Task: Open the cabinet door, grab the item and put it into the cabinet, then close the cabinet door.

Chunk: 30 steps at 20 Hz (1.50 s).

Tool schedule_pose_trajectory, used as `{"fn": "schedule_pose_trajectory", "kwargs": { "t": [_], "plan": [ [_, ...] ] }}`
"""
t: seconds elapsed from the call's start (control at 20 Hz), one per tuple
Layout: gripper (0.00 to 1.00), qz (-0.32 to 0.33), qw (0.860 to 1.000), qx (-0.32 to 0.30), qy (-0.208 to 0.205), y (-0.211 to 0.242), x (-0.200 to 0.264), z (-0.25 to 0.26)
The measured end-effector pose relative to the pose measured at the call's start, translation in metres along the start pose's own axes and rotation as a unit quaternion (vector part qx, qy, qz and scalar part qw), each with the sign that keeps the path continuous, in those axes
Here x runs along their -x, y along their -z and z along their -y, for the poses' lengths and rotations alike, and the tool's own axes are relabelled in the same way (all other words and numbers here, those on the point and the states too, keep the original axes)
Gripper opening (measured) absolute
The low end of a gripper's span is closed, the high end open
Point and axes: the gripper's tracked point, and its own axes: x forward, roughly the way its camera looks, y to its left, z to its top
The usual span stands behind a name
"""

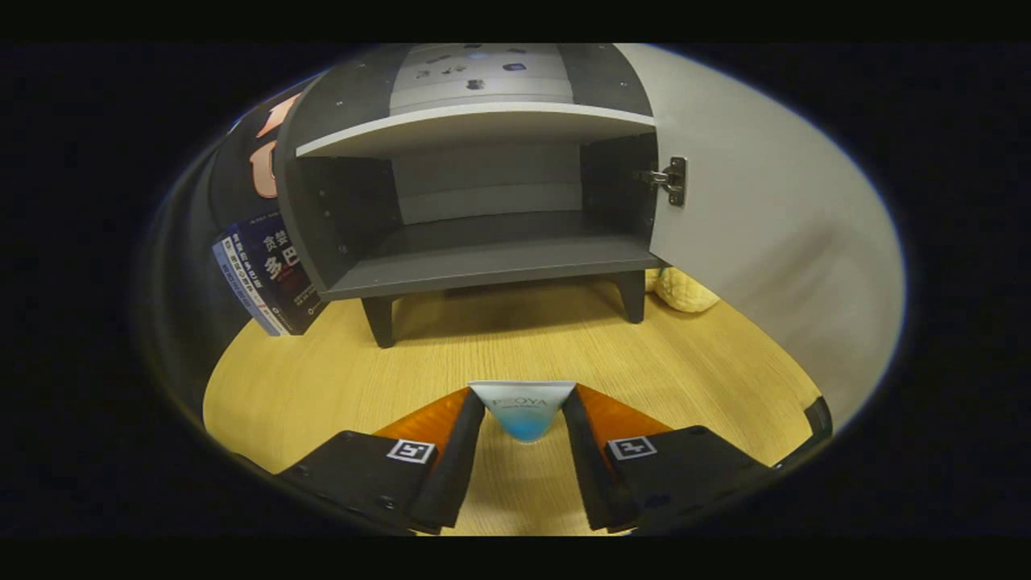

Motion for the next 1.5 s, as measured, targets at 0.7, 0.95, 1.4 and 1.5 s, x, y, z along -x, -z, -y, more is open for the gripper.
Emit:
{"fn": "schedule_pose_trajectory", "kwargs": {
  "t": [0.7,0.95,1.4,1.5],
  "plan": [
    [0.62,0.033,0.999,0.020,-0.032,-0.122,0.109,-0.036],
    [0.62,0.060,0.997,0.041,-0.038,-0.191,0.146,-0.049],
    [0.62,0.090,0.994,0.032,-0.051,-0.304,0.157,-0.061],
    [0.62,0.094,0.994,0.038,-0.049,-0.324,0.152,-0.062]
  ]
}}
